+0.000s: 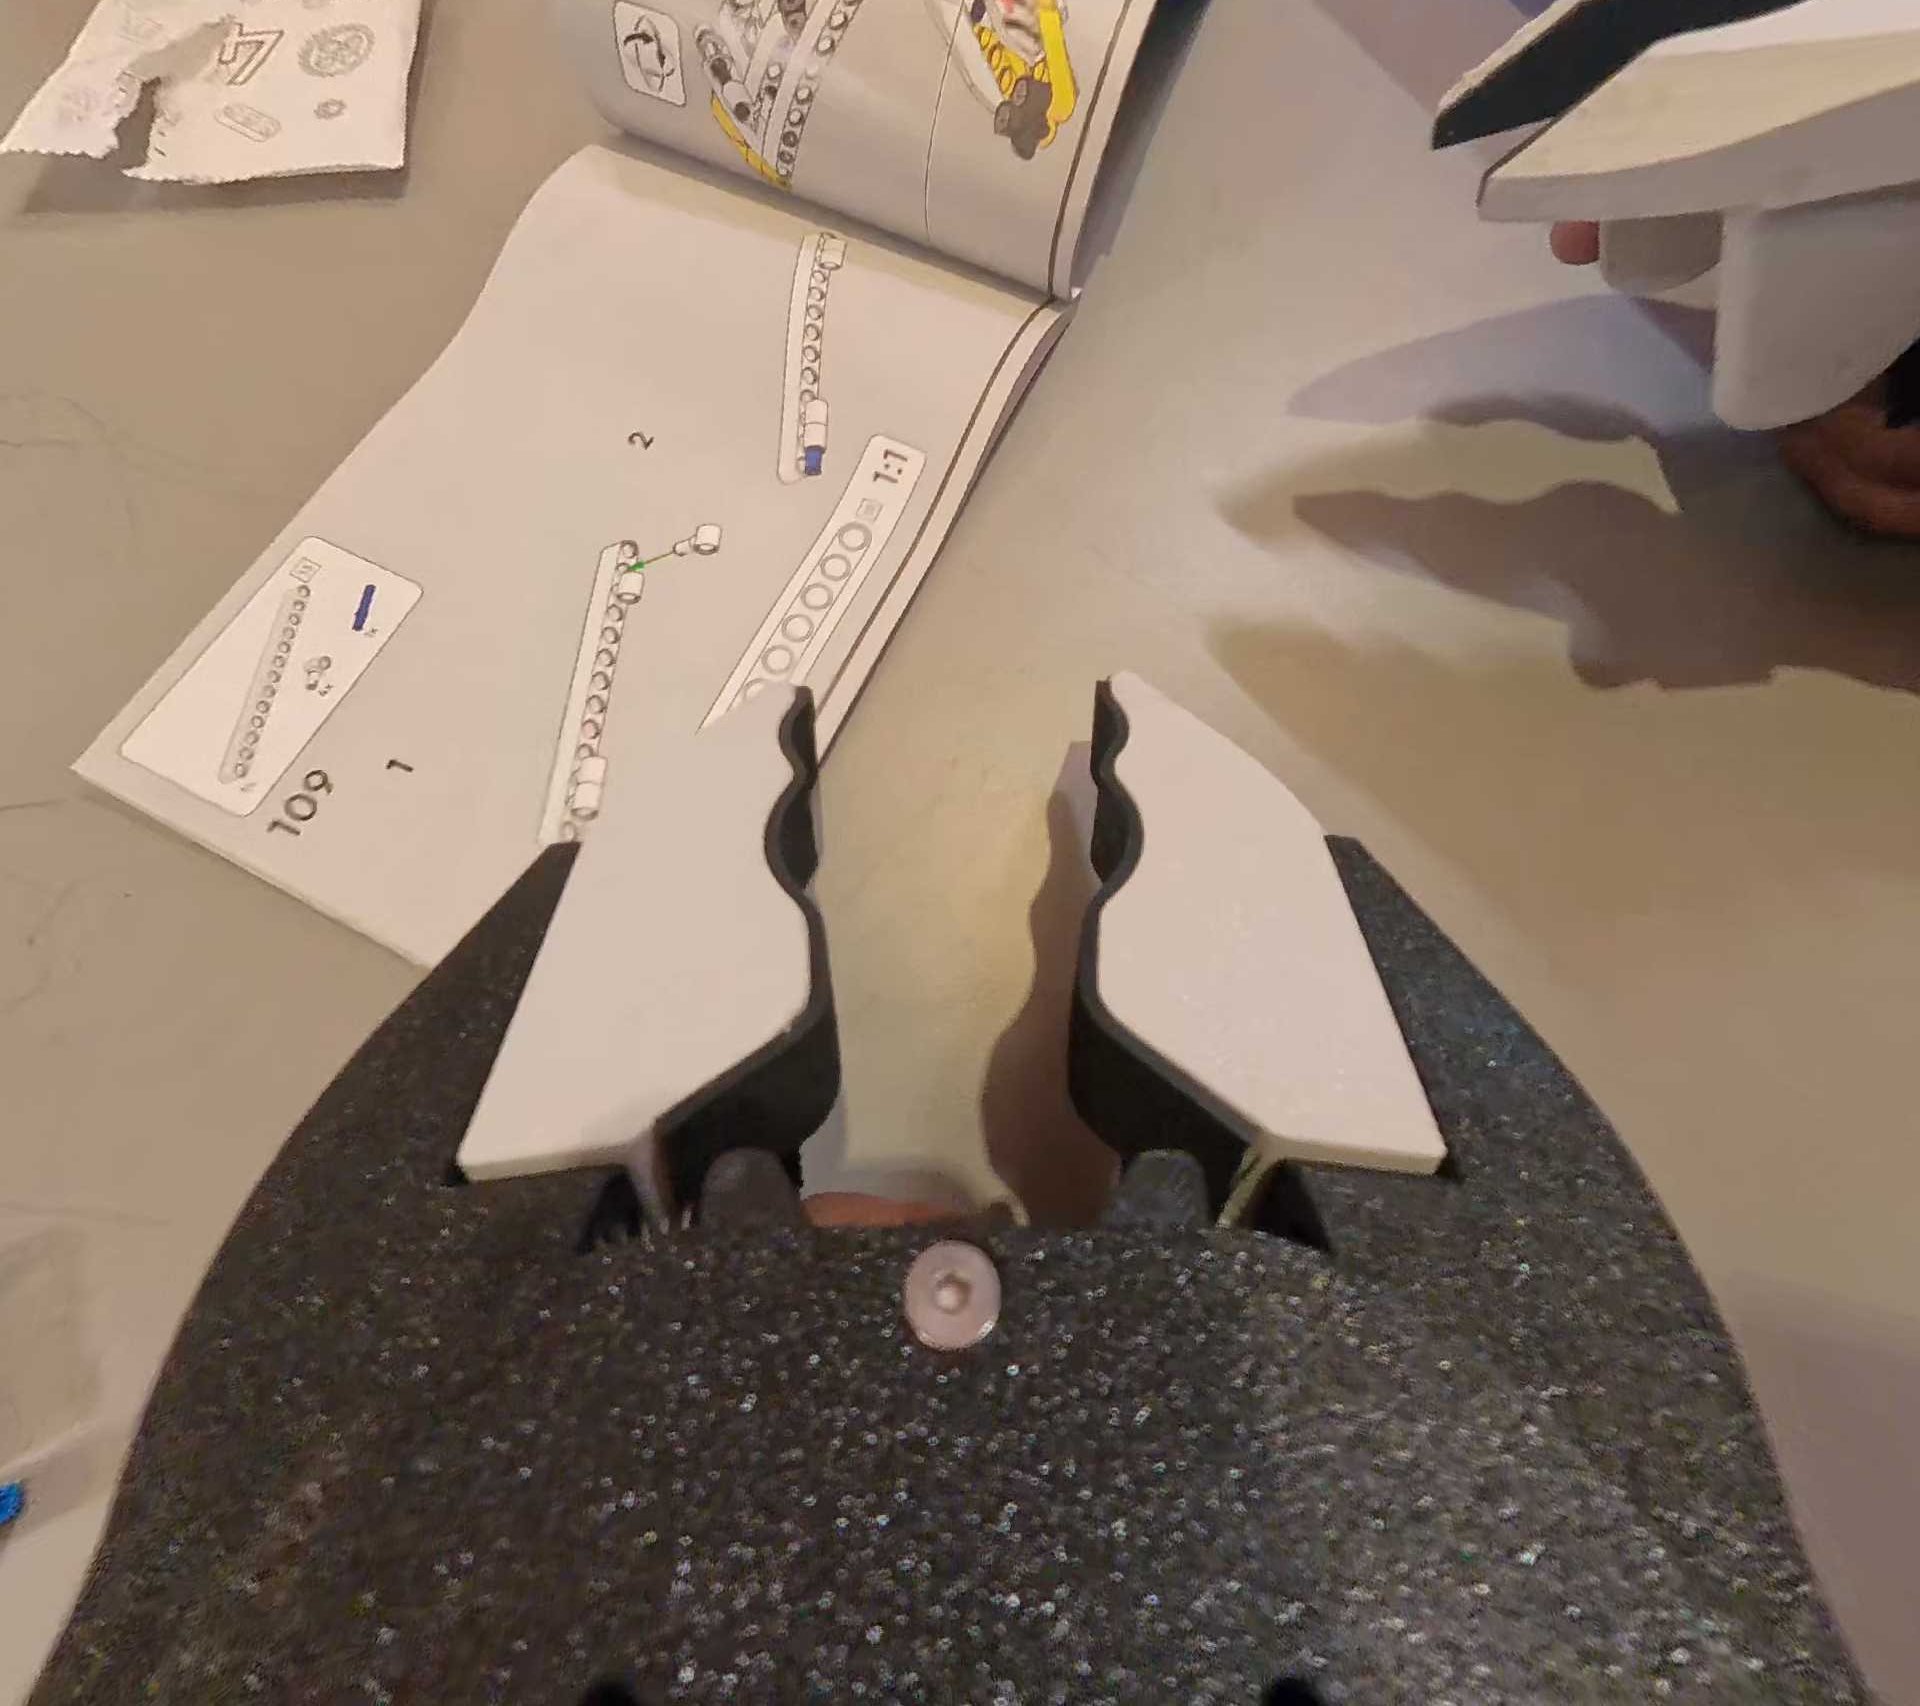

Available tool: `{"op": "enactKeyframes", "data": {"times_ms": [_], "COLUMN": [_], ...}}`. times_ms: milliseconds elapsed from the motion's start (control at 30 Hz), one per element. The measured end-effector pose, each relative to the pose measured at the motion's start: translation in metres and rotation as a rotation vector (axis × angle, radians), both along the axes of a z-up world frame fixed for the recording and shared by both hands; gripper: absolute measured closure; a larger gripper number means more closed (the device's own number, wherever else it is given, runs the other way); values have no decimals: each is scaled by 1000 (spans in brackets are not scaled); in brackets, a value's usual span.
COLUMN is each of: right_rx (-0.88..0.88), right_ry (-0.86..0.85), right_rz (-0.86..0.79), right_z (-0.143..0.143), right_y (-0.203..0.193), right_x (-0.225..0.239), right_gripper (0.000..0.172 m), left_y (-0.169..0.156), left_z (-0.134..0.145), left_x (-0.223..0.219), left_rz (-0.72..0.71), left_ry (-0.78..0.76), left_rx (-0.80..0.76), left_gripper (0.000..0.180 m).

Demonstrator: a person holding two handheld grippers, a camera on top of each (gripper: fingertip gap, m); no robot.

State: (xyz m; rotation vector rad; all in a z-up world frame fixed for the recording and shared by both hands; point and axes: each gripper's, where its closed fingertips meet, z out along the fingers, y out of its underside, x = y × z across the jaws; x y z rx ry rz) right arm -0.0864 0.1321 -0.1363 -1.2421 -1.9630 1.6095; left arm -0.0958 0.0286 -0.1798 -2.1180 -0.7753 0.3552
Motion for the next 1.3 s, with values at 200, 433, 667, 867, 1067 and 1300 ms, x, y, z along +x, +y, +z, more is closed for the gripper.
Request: {"op": "enactKeyframes", "data": {"times_ms": [200,433,667,867,1067,1300], "right_rx": [1,16,52,105,122,163], "right_ry": [-17,-29,-25,-19,-18,-22], "right_rz": [16,25,11,15,33,99], "right_z": [-2,-5,-7,-10,-11,-15], "right_y": [-2,-4,-4,-7,-17,-44], "right_x": [0,0,-2,-1,2,2], "right_gripper": [150,150,150,150,150,150], "left_y": [-32,-53,-54,-73,-123,-166], "left_z": [1,8,49,79,70,45], "left_x": [-7,-17,-37,-54,-44,-22], "left_rz": [60,96,108,119,138,159], "left_ry": [2,13,154,312,342,333], "left_rx": [-35,70,291,252,156,101], "left_gripper": [131,137,141,142,141,142]}}
